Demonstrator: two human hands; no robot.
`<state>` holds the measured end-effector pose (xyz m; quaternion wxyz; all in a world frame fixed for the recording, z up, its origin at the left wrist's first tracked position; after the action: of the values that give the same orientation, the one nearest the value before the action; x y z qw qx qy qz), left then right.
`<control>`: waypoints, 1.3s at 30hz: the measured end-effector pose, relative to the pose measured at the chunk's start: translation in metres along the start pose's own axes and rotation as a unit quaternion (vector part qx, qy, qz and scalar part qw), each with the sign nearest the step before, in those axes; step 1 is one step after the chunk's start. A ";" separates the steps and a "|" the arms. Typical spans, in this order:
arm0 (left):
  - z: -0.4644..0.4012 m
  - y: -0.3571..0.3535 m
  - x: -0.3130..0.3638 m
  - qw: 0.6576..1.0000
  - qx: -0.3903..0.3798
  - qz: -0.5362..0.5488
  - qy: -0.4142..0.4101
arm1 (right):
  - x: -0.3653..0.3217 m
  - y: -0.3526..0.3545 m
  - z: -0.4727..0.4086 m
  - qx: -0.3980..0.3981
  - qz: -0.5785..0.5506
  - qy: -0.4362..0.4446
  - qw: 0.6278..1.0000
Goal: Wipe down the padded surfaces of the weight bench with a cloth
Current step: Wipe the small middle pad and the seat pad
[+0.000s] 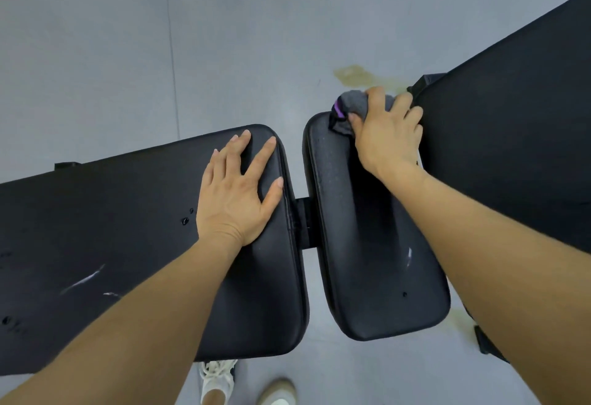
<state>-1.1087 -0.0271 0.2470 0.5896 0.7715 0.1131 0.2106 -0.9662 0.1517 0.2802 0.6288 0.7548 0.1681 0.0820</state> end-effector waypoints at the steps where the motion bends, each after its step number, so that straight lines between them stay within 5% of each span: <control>1: 0.000 0.000 -0.001 1.000 -0.002 0.001 0.001 | 0.001 0.002 0.008 0.011 -0.003 0.001 1.000; 6: 0.000 0.000 0.001 1.000 0.001 0.002 0.000 | 0.022 0.020 0.078 0.060 0.002 0.031 0.998; 10: 0.000 0.000 0.002 1.000 -0.002 0.002 0.001 | 0.024 0.017 0.053 0.050 0.026 0.029 0.998; 16: 0.000 -0.001 0.002 1.000 -0.003 0.001 0.000 | 0.029 -0.002 -0.004 -0.024 0.007 -0.108 0.994; 22: 0.001 0.000 0.001 1.000 -0.003 0.000 -0.002 | 0.014 0.026 0.080 0.047 -0.014 0.013 0.999; 33: 0.001 -0.001 0.002 1.000 -0.009 -0.003 -0.002 | -0.044 -0.001 0.010 -0.032 -0.028 0.026 0.999; 39: 0.000 -0.001 0.001 1.000 -0.008 0.004 -0.001 | -0.033 0.027 0.108 0.008 -0.038 0.124 0.991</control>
<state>-1.1079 -0.0266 0.2465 0.5950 0.7675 0.1076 0.2129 -0.9565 0.0364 0.2879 0.5994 0.7369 0.2746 0.1496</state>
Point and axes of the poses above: each hand's wrist, its own z-axis away from the middle knuckle, its own y-axis out of the back of the hand, x = y × z, the point moved 9 cm from there along -z, towards the middle knuckle, and after that the axes turned 13 degrees about x, right-handed, at the moved point
